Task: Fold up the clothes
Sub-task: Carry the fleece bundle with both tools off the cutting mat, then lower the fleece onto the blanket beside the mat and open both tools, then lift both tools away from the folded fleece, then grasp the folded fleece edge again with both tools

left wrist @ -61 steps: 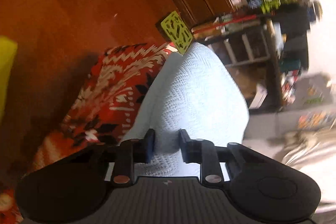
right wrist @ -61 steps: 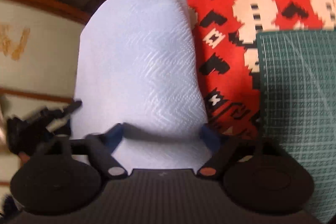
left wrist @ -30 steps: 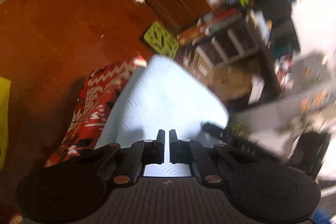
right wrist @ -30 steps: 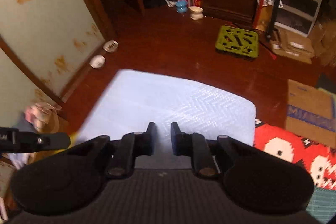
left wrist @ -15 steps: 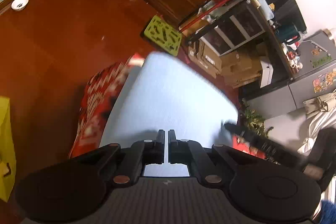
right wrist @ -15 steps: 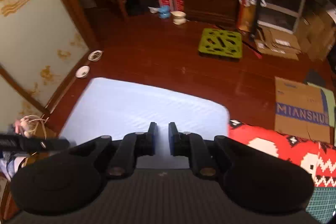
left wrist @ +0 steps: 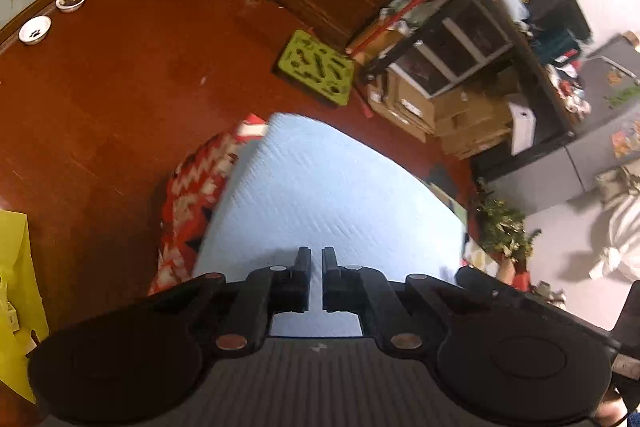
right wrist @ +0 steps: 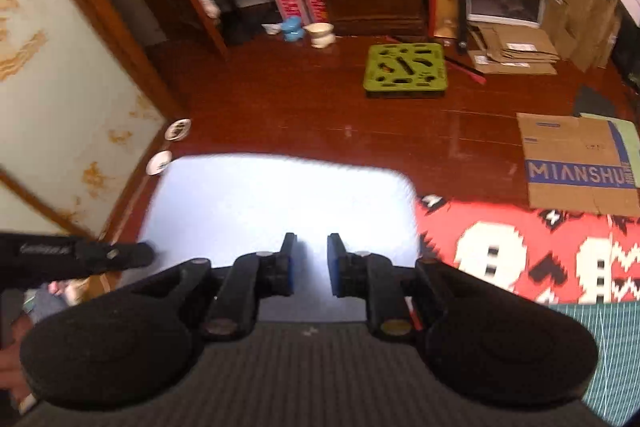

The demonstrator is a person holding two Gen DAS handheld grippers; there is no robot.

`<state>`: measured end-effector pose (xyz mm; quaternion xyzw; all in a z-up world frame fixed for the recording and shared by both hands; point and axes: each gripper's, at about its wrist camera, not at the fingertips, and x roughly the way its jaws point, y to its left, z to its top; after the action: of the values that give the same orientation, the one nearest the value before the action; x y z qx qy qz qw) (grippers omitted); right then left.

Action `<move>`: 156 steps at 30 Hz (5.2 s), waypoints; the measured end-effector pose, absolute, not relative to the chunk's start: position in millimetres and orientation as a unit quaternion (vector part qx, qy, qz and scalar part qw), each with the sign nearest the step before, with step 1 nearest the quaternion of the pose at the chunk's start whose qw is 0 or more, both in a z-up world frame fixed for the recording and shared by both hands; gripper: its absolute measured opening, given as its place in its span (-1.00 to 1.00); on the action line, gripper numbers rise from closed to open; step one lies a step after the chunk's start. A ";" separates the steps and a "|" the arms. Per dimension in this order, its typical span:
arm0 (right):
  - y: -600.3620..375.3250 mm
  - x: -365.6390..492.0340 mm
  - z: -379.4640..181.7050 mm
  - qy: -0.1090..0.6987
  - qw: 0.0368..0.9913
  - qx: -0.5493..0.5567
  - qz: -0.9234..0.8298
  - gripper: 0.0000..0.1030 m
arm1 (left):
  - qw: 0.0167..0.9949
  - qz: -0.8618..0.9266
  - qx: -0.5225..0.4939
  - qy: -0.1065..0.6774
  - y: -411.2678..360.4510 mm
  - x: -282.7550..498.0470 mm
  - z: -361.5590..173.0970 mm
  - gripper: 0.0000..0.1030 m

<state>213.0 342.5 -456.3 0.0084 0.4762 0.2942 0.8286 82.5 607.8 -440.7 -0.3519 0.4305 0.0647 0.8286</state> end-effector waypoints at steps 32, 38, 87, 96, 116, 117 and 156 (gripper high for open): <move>259.3 25.8 -488.4 0.468 0.809 -0.026 0.355 -0.64 | 0.874 0.102 -0.303 0.366 492.3 -76.4 -466.2 -0.95; 267.2 -0.6 -477.1 0.361 0.840 -0.041 0.404 -0.57 | 0.913 0.066 -0.257 0.310 459.4 -99.0 -470.0 -0.92; 71.2 -289.2 -328.8 0.278 0.907 -0.030 0.316 0.99 | 0.948 0.138 -0.155 0.241 309.9 -382.1 -356.0 1.00; 78.9 -290.6 -340.1 0.244 0.923 -0.086 0.287 0.99 | 0.933 0.201 -0.089 0.285 306.5 -361.6 -364.4 1.00; 162.2 -143.9 -431.0 0.196 0.923 -0.175 0.282 0.91 | 0.910 0.197 -0.207 0.301 408.2 -220.0 -456.6 0.78; 172.4 -132.0 -438.7 0.197 0.918 -0.182 0.291 0.77 | 0.904 0.198 -0.223 0.305 414.6 -209.6 -461.7 0.65; 245.4 -36.2 -532.7 0.266 0.900 -0.154 0.309 -0.85 | 0.888 0.044 -0.372 0.265 442.9 -144.8 -497.6 -0.47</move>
<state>-36.2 245.4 -532.7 -0.1544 0.2662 0.3088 0.9000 -144.8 442.9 -497.6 -0.3721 0.2655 0.0438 0.8883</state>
